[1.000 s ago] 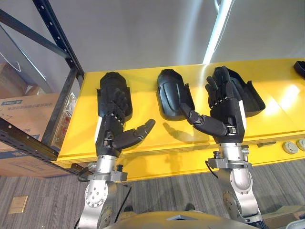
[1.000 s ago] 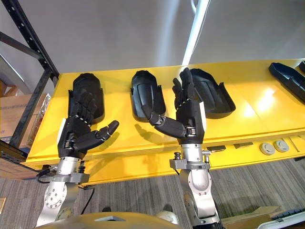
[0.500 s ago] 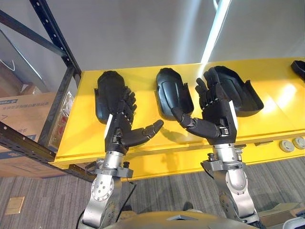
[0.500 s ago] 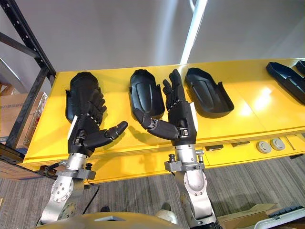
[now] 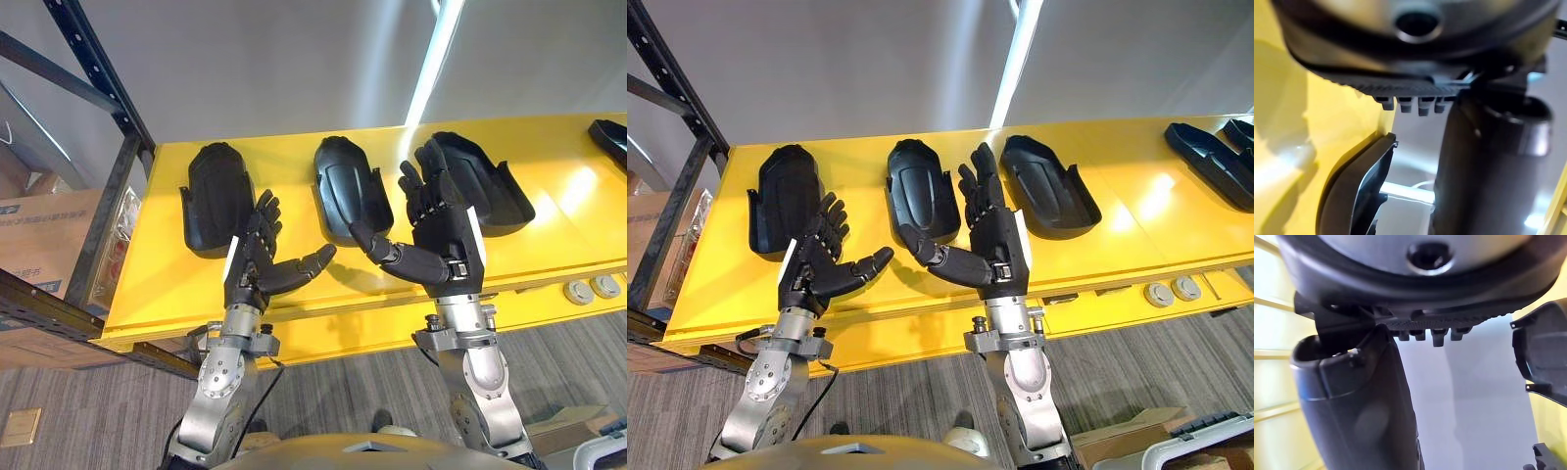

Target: Walk over and take three plastic housings, then place them on the shelf

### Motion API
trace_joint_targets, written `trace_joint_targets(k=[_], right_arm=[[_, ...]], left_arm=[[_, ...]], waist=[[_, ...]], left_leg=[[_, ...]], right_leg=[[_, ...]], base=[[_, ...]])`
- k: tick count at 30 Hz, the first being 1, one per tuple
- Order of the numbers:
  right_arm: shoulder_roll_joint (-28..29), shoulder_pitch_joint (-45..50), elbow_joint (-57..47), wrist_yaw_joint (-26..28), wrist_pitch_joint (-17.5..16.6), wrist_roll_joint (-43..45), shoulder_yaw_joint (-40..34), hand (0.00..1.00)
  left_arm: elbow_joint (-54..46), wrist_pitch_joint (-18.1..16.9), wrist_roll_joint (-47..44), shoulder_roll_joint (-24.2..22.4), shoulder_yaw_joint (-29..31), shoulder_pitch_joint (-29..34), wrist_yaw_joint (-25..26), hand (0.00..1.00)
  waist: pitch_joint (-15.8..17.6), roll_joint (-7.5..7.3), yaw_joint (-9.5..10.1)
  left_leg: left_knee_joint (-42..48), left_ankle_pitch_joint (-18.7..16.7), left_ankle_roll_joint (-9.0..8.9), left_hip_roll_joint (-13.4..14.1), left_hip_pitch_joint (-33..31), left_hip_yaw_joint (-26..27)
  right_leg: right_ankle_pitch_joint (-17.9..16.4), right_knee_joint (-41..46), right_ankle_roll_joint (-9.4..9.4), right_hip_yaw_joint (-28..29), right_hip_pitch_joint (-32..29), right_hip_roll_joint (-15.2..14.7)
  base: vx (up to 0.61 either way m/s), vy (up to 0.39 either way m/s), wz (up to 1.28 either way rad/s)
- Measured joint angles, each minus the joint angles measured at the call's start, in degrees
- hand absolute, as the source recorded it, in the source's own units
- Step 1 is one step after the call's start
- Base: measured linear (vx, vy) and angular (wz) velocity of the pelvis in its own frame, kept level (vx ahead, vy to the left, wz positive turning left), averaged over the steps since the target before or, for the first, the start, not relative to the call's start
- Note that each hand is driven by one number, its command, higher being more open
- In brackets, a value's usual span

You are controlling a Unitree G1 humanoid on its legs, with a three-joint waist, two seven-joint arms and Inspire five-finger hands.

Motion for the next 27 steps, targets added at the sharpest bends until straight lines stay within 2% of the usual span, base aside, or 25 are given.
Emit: trace_joint_targets(k=[4,11,27], right_arm=[[0.01,-0.13,0.01,0.07,0.94,-0.02,1.14,1.00],[0.01,-0.13,0.54,0.03,1.08,-0.01,1.21,1.00],[0.08,-0.07,0.63,0.05,1.20,0.00,2.82,1.00]], left_arm=[[1.63,0.58,0.34,-0.13,-0.54,-1.84,2.42,1.00],[2.34,3.64,0.54,-0.81,-0.88,-1.91,9.10,1.00],[3.74,6.14,0.68,-1.91,-0.78,-4.05,13.54,1.00]], waist=[[0.41,-0.16,-0.31],[1.22,-0.02,-0.35],[2.09,-0.38,-0.40]], left_leg=[[0.06,-0.04,0.02,0.02,0.42,0.15],[0.08,-0.13,0.01,0.10,0.92,0.62],[1.83,-1.28,-0.19,0.55,1.81,1.11]], right_leg=[[-0.05,0.29,-0.07,0.18,0.13,0.00],[-0.06,0.35,-0.09,0.64,0.27,0.14],[-0.19,0.46,-0.27,1.36,1.37,0.55]], base=[[-0.01,0.000,-0.02],[-0.01,0.001,-0.03],[0.00,0.000,-0.02]])
